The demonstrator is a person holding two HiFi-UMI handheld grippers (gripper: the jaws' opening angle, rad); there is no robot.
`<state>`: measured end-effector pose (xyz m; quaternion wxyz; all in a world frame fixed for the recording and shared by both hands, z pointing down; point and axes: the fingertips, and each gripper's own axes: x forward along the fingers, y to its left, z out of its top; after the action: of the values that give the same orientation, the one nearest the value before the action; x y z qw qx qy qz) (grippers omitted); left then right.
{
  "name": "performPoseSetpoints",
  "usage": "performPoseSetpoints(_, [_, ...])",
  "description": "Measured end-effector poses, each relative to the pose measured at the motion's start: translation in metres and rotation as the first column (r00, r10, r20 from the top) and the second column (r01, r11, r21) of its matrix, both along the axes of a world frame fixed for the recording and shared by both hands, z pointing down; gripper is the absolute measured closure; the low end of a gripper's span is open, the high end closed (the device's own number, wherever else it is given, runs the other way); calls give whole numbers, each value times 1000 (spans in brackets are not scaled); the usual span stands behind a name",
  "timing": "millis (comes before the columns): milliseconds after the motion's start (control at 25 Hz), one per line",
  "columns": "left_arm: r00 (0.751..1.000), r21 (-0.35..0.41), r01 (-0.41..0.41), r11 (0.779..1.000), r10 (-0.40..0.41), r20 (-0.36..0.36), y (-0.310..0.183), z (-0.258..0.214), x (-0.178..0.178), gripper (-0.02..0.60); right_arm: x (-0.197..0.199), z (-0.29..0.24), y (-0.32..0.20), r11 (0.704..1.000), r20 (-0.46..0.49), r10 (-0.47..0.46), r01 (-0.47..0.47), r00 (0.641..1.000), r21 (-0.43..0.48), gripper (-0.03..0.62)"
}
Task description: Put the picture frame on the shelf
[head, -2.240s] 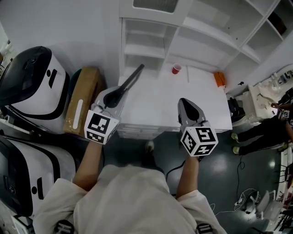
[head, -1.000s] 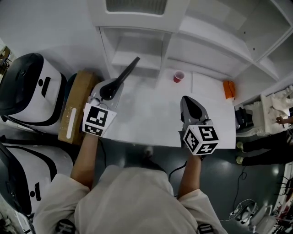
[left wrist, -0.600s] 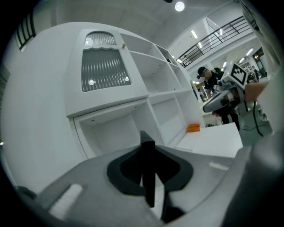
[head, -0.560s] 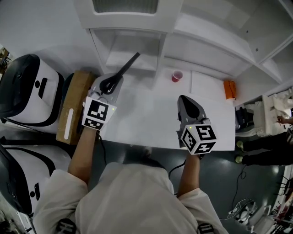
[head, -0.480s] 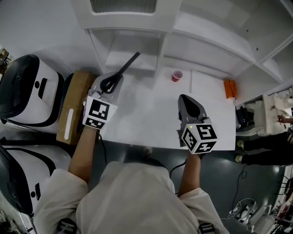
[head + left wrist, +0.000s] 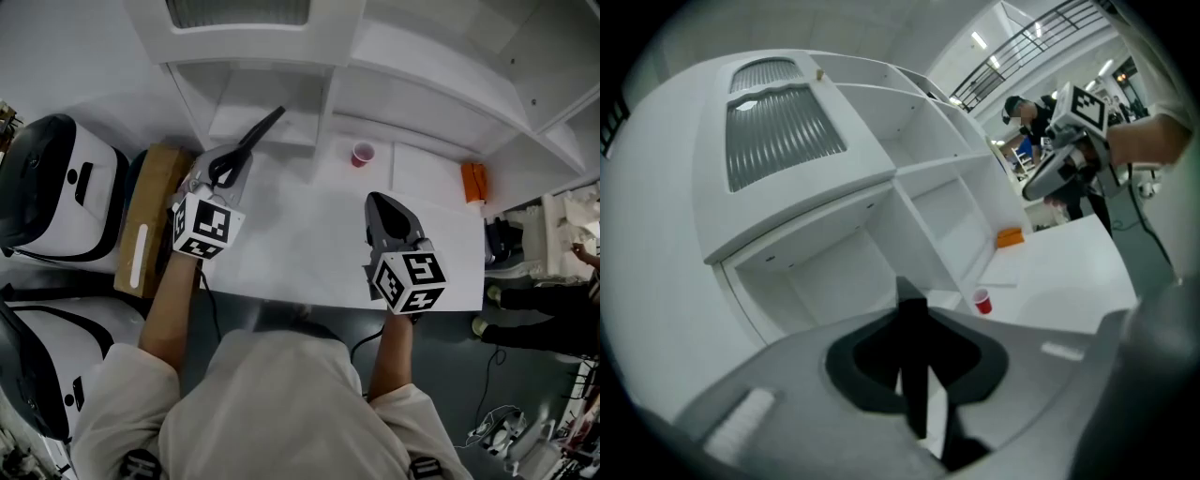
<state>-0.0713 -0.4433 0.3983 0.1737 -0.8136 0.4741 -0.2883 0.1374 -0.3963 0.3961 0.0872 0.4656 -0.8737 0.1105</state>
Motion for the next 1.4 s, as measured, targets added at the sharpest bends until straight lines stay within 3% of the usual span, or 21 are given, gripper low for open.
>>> performPoseSetpoints(400, [992, 24, -17, 1000, 14, 125, -14, 10, 10, 541, 1, 15, -8, 999, 12, 4, -3, 1000, -35, 588])
performPoseSetpoints(720, [968, 45, -28, 999, 15, 251, -21, 19, 25, 541, 9, 19, -8, 999, 11, 25, -24, 1000, -48, 588])
performPoseSetpoints(880, [961, 50, -37, 998, 21, 275, -23, 23, 33, 540, 16, 22, -6, 998, 16, 39, -38, 999, -58, 588])
performPoseSetpoints(1160, [922, 68, -59, 996, 29, 385, -26, 31, 47, 540, 23, 23, -2, 997, 13, 48, -47, 999, -62, 588])
performPoseSetpoints(1400, [856, 72, -63, 995, 17, 516, -34, 45, 53, 537, 26, 24, 0, 996, 15, 53, -52, 998, -68, 588])
